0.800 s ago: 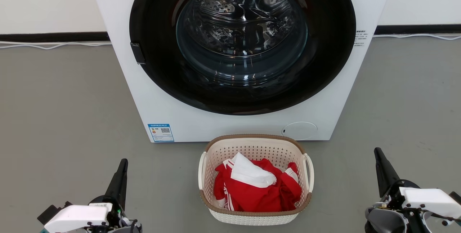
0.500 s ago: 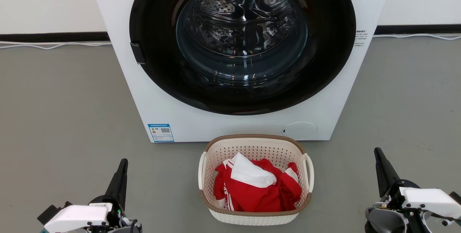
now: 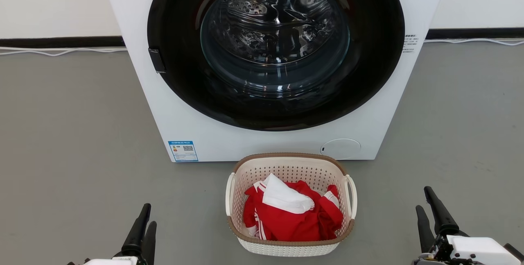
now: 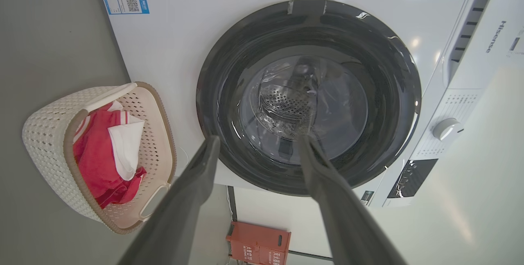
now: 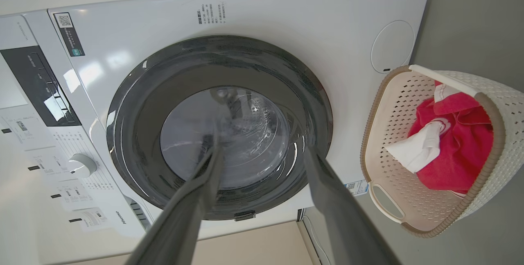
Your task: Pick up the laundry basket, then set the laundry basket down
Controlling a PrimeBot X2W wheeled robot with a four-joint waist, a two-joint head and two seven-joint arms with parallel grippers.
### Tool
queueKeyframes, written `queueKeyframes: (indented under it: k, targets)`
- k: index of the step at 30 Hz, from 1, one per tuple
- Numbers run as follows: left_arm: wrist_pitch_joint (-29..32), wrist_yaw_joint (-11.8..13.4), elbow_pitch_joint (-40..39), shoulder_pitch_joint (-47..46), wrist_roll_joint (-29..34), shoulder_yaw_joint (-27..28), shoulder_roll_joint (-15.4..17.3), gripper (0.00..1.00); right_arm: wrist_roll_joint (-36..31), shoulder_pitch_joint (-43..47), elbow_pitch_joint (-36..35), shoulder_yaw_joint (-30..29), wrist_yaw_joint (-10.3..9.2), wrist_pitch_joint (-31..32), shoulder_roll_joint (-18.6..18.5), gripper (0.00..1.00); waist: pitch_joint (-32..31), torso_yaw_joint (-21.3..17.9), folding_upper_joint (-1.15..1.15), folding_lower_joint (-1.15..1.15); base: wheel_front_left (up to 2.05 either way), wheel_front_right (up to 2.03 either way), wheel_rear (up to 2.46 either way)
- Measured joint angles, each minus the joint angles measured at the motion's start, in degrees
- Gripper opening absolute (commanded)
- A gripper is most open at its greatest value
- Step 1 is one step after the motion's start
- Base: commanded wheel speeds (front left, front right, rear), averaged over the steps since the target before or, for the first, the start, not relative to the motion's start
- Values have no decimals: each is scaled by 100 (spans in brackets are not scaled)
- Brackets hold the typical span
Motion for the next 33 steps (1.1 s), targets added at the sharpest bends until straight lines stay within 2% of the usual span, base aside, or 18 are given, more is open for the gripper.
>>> queueKeyframes:
  k: [13, 33]
  targets:
    - [-201, 0, -24, 0, 140, -122, 2, 100, -298, 3, -92, 80, 0, -237, -20, 100, 8, -1, 0, 1, 0, 0, 0]
    - [-549, 66, -71, -9, 1599, -200, 21, 100, -2441, 6, -332, 202, 0, -554, -101, 100, 18, -17, 0, 0, 0, 0, 0]
